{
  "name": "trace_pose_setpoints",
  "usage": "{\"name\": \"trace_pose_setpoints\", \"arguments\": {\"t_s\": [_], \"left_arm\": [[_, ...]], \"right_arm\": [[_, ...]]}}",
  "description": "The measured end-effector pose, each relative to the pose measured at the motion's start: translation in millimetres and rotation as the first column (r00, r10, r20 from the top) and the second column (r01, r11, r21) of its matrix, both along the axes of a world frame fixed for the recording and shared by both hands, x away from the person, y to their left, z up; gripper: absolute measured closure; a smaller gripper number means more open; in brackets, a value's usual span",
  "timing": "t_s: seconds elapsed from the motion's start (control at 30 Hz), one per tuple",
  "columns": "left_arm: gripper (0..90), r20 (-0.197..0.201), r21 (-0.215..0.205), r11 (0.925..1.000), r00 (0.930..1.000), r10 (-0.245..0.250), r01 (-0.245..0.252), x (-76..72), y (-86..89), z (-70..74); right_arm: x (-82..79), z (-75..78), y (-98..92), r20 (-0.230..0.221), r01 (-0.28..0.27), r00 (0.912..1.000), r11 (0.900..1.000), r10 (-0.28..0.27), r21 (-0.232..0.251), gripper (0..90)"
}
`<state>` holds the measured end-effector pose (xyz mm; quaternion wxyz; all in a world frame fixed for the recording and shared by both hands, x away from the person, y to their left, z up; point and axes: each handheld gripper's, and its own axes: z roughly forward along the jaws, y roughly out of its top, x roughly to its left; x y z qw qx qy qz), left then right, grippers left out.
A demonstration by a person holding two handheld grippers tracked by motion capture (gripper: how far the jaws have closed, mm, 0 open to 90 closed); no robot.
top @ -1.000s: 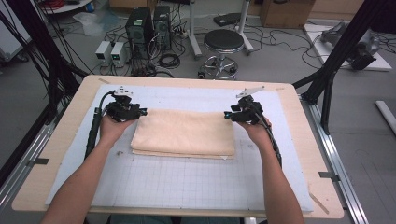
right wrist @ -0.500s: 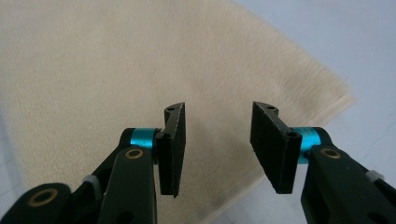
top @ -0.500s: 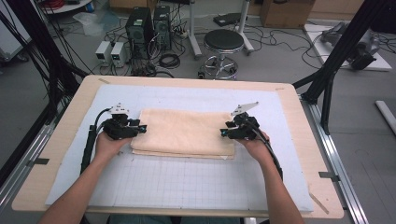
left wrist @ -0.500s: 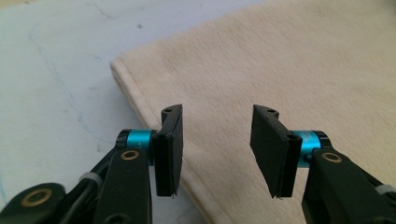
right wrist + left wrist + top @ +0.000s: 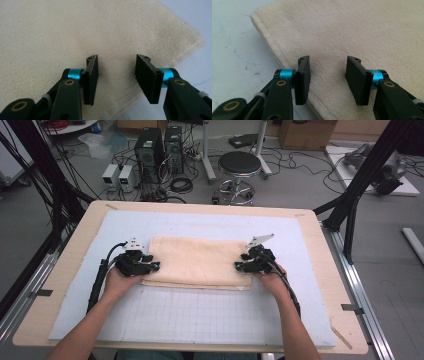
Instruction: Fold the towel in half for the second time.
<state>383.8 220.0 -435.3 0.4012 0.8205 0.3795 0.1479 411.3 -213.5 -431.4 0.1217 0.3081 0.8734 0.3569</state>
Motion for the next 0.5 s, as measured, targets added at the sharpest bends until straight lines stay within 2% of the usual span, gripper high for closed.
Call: {"name": "trace_pose_setpoints", "arguments": {"t_s": [0.23,0.5], "left_arm": [[52.2,0.002,-0.005,1.0,1.0,-0.003,0.003,-1.3,-0.3,1.0],[46.2,0.017,-0.065,0.9979,0.9998,0.0,0.001,-4.0,5.2,11.0]], "right_arm": [[-1.2,-0.3,-0.6,0.006,0.008,0.9999,1.0,-0.009,0.008,52.3],[-3.7,7.4,-5.8,-0.001,0.069,0.9976,0.995,-0.069,0.065,37.3]]}}
